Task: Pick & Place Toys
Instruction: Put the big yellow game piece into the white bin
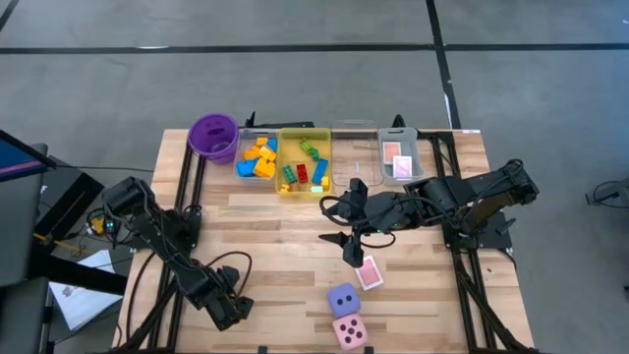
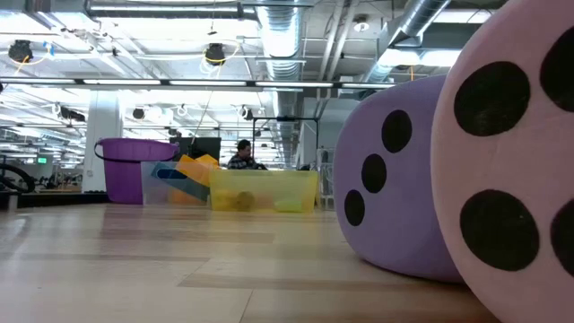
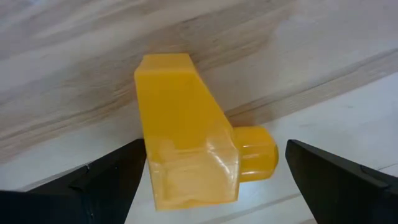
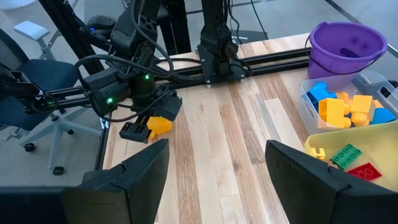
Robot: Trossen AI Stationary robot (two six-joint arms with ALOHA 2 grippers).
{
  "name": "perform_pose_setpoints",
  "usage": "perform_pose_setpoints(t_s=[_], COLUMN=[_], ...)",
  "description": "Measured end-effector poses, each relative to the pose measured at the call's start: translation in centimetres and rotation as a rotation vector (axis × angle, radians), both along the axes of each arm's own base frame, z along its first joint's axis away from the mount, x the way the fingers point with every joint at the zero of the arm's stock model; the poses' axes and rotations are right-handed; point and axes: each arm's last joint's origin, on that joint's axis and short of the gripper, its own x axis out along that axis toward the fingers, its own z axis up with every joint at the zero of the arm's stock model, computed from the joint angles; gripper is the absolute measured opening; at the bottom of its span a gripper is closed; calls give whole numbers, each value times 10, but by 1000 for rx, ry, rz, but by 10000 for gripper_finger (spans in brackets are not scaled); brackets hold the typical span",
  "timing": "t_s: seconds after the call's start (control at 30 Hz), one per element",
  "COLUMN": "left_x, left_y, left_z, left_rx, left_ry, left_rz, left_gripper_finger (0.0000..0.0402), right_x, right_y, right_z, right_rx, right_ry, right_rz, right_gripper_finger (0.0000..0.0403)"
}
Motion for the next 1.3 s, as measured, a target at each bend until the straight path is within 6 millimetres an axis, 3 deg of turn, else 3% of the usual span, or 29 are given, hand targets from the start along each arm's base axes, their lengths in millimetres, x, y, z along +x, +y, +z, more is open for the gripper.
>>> perform_pose_setpoints(t_s=[0.27, 0.67, 0.87, 1.07, 1.3], left_x=[0, -1, -1, -2, 0], left_y=[1, 2, 2, 6, 21], left_z=[-1, -1, 2, 21, 55], left_rx=[7, 11, -1, -19, 49], left_ry=[0, 19, 1, -105, -389], left_rz=[7, 40, 39, 30, 129], left_gripper_finger=[372, 267, 257, 263, 257], right_x=[0, 0, 0, 1, 1], right_y=[0, 0, 0, 0, 0], right_z=[0, 0, 0, 1, 1], right_rx=[0, 0, 0, 3, 4], right_ry=[0, 0, 0, -11, -14], right_rz=[0, 0, 0, 0, 0], right_gripper_finger=[260, 260, 260, 260, 260])
